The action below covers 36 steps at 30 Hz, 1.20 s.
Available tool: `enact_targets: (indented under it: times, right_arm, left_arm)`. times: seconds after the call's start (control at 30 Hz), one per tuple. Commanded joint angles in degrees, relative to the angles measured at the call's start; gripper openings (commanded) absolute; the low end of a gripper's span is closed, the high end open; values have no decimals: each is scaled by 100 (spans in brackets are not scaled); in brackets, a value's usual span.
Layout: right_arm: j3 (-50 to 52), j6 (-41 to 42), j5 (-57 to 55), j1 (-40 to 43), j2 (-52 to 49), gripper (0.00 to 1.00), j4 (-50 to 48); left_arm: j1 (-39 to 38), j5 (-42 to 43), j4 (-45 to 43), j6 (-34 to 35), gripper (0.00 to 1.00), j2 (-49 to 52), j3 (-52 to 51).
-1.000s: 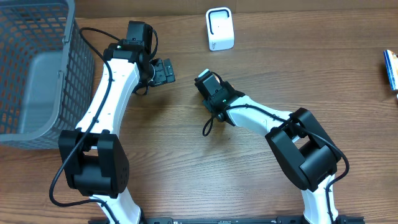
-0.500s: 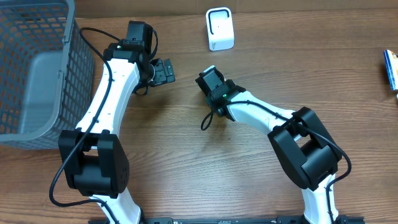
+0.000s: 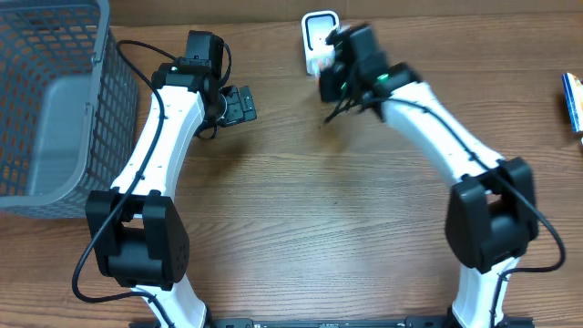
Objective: Scan the item barcode
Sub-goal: 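Lift the orange packet with the right gripper to the scanner window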
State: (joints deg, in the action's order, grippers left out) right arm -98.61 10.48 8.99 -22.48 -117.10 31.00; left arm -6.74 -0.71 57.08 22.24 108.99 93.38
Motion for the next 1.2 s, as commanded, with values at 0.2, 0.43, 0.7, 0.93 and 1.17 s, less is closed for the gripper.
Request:
enact_targets:
  times: [0.2, 0.43, 0.7, 0.93, 1.17]
  right_arm:
    - [-101, 2155, 1246, 551, 131, 4, -2262]
    - [-98, 3438, 1309, 470, -356, 4, -3661]
    - [-101, 4809, 1274, 590, -1217, 4, -4472]
    - [-101, 5123, 1270, 605, -1582, 4, -4677]
    - [-101, 5123, 988, 662, -1591, 4, -4677]
  left_arm:
    - [-22, -33, -9, -85, 100, -37, 94]
    - [-22, -33, -9, -85, 100, -37, 94]
    - [-22, -33, -9, -85, 100, -37, 94]
    - [-22, -33, -9, -85, 100, -37, 94]
    - [-22, -33, -9, -85, 100, -37, 94]
